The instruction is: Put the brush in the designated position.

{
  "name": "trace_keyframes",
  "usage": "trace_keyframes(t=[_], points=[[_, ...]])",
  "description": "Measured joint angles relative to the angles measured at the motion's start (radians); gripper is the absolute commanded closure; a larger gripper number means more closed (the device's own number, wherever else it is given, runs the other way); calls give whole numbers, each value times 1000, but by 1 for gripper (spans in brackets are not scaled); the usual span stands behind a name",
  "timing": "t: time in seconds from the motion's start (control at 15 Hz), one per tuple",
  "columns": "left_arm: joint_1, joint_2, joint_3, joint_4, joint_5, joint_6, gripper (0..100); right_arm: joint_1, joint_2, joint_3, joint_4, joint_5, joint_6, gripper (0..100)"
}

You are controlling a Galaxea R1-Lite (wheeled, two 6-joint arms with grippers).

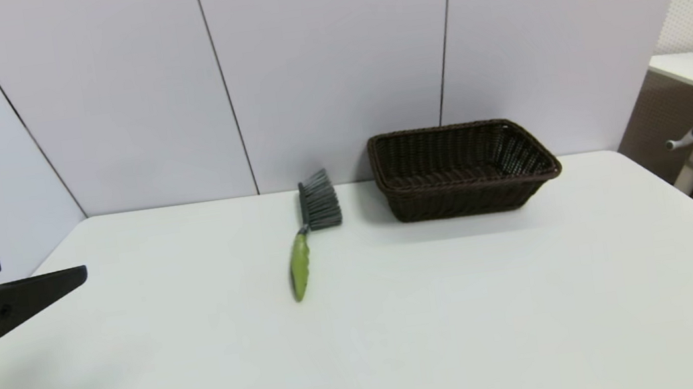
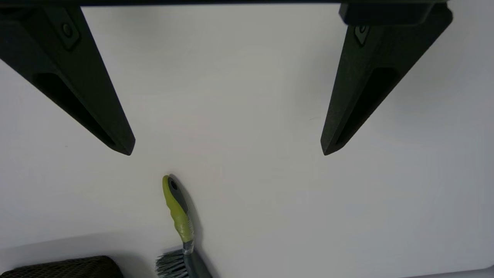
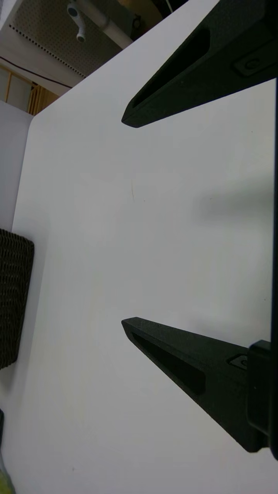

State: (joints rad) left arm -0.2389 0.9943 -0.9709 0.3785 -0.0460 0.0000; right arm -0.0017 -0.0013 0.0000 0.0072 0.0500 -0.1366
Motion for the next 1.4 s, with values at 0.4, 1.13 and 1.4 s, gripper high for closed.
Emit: trace_keyframes(t=[0.4,1.13,1.4], points=[[10,-251,174,-68,-1,70,0,0,0,0,0,0,0,0],[160,-632,470,-167,-38,151,0,0,0,0,0,0,0,0],[217,-797,645,-218,-46,150,0,0,0,0,0,0,0,0]])
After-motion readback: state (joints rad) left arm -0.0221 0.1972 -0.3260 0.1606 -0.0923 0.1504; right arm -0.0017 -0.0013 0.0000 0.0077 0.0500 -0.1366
